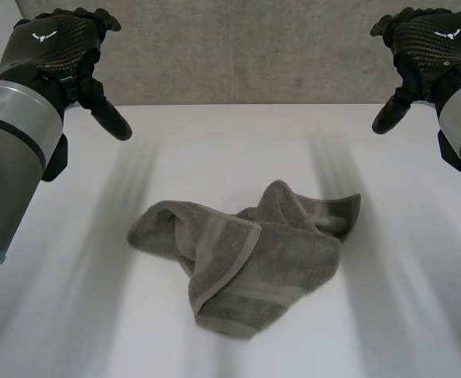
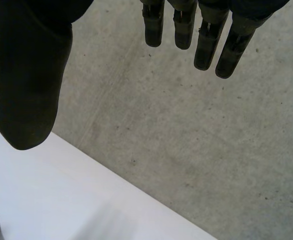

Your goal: Fold the towel.

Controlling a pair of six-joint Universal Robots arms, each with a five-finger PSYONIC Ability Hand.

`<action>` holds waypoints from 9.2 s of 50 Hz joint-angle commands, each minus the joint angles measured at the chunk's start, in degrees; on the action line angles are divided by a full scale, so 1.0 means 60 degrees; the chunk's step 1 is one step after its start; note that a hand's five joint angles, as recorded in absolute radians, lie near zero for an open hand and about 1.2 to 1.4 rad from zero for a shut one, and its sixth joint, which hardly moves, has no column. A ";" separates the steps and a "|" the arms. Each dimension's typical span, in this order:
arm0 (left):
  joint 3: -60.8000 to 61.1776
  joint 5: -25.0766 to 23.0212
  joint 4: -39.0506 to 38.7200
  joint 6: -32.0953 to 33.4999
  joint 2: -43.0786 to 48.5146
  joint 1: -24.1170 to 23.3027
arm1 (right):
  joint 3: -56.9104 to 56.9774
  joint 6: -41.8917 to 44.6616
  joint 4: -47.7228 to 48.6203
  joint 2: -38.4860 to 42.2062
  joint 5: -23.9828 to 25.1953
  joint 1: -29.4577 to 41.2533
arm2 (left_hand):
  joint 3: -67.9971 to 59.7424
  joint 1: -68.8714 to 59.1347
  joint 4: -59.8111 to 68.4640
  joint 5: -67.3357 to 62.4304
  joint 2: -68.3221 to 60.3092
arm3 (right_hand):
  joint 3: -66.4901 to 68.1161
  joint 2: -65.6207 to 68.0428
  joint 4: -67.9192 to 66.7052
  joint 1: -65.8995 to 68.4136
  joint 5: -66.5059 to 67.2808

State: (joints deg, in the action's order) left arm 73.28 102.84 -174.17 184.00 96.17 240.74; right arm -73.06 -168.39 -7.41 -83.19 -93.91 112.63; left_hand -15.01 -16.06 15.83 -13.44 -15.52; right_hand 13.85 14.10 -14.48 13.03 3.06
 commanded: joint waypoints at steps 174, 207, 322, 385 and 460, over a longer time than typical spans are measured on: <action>0.1528 -0.2243 -0.0445 -0.0432 0.4433 0.0966 | 0.1630 -0.0030 -0.1915 0.5354 0.2277 0.1252 | 0.0015 0.0189 -0.0150 0.1420 0.0099 | 0.8661 0.8619 -0.8556 0.8798 0.8793; -0.2399 -0.2184 -0.0752 -0.0095 0.4465 0.0644 | 0.1600 0.2270 0.2509 0.3084 0.2321 0.0681 | -1.0832 -1.0657 1.0696 -0.9427 -1.0747 | 1.1025 1.0983 -1.0920 1.1162 1.1157; 0.5701 -0.2081 -0.6202 0.2820 0.3176 0.0702 | -0.2248 0.0542 0.0572 0.2749 0.2394 -0.1765 | -0.5817 -0.5642 0.5681 -0.4412 -0.5732 | 1.1025 1.0983 -1.0920 1.1162 1.1157; 0.4634 -0.2607 -0.3174 0.3699 -0.2681 0.2343 | -0.1593 0.0453 -0.0552 -0.2029 0.3669 -0.3333 | -1.0832 -1.0657 1.0696 -0.9427 -1.0747 | 1.1025 1.0983 -1.0920 1.1162 1.1157; 0.8763 -0.4730 -0.6646 0.2807 -0.2693 0.4304 | -0.4596 0.3090 0.0195 -0.1765 0.5339 -0.4666 | -1.0832 -1.0657 1.0696 -0.9427 -1.0747 | 1.1025 1.0983 -1.0920 1.1162 1.1157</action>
State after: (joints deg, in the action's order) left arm 123.83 78.72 -222.95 201.96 93.01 262.07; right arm -100.75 -149.72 3.06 -85.62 -63.00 88.65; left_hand -88.69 -83.23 86.90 -84.48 -86.34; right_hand 75.90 75.97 -76.34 76.69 66.38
